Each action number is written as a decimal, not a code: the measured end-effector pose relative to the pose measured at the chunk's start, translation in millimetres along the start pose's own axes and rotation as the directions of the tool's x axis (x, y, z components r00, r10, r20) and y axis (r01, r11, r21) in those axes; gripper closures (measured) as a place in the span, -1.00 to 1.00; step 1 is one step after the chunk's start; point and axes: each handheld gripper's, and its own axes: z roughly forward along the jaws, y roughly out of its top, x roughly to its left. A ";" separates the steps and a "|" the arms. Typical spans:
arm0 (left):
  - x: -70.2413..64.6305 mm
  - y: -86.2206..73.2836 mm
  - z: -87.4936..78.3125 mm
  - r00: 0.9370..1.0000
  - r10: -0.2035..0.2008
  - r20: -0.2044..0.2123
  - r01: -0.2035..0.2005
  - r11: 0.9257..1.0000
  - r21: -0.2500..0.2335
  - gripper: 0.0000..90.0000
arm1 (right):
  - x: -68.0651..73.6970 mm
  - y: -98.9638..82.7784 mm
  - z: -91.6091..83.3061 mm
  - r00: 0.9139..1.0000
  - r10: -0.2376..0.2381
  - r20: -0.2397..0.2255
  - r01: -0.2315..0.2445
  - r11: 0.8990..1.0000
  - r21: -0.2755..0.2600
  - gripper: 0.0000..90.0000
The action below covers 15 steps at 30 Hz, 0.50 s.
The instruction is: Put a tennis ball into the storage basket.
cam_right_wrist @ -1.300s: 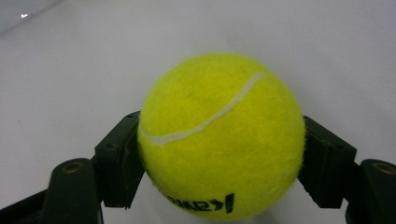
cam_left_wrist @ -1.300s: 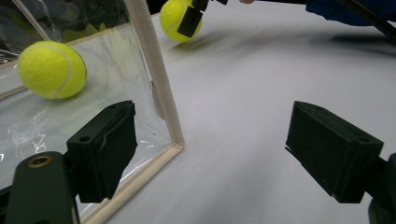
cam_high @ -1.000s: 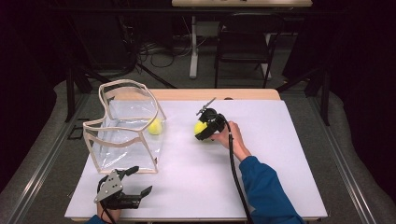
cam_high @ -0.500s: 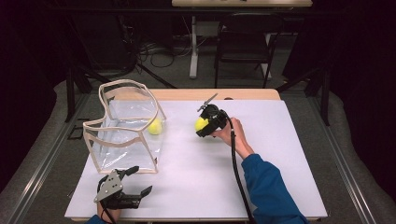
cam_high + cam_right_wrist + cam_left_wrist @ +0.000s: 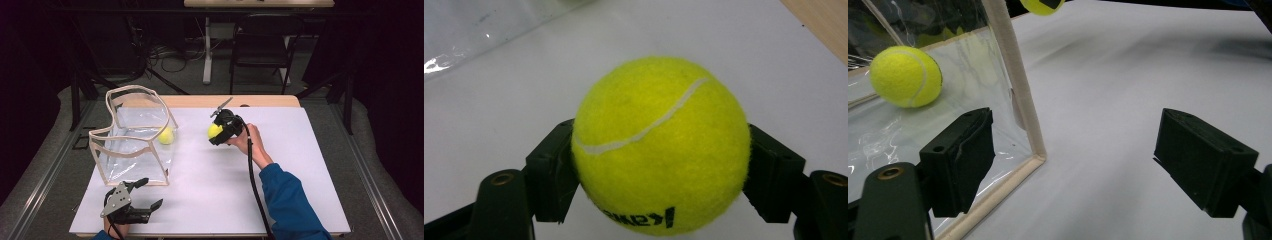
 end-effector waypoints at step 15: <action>0.5 -0.2 0.2 1.000 -0.002 0.011 0.002 1.000 -0.004 -0.64 | 4.0 13.7 -21.7 1.000 -0.025 0.008 0.025 0.999 -0.027 -0.42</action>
